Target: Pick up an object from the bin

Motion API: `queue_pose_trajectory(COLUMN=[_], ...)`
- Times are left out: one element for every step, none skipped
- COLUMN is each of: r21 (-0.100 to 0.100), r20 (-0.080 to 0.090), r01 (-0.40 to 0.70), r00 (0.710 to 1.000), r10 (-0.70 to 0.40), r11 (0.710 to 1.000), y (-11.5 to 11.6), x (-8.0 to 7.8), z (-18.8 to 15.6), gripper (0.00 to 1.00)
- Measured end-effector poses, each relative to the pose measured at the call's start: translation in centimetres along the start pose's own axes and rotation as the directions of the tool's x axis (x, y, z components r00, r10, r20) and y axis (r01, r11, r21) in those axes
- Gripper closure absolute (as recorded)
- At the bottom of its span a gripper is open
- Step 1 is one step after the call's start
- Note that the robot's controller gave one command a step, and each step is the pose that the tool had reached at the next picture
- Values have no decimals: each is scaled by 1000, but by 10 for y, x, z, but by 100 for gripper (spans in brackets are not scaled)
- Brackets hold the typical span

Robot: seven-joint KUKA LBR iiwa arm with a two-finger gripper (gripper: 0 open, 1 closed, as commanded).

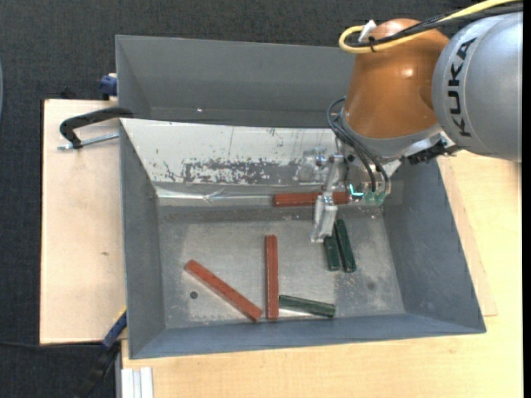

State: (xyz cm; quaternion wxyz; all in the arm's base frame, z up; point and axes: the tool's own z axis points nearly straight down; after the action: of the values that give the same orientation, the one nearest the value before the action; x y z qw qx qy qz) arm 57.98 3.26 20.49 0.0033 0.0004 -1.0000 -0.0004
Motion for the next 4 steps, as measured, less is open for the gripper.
queue_pose_trajectory(r21=[-1, 0, 2, 4], r20=[8, 14, 4, 8], r01=[-1, 64, 311, 453], r00=[1000, 998, 951, 891], r10=[1, -64, -311, -453], r11=[1000, 998, 951, 891], y=[0, -9, -4, -6], x=[-2, 9, 17, 39], z=[-4, 39, 68, 91], gripper=[0, 0, 0, 0])
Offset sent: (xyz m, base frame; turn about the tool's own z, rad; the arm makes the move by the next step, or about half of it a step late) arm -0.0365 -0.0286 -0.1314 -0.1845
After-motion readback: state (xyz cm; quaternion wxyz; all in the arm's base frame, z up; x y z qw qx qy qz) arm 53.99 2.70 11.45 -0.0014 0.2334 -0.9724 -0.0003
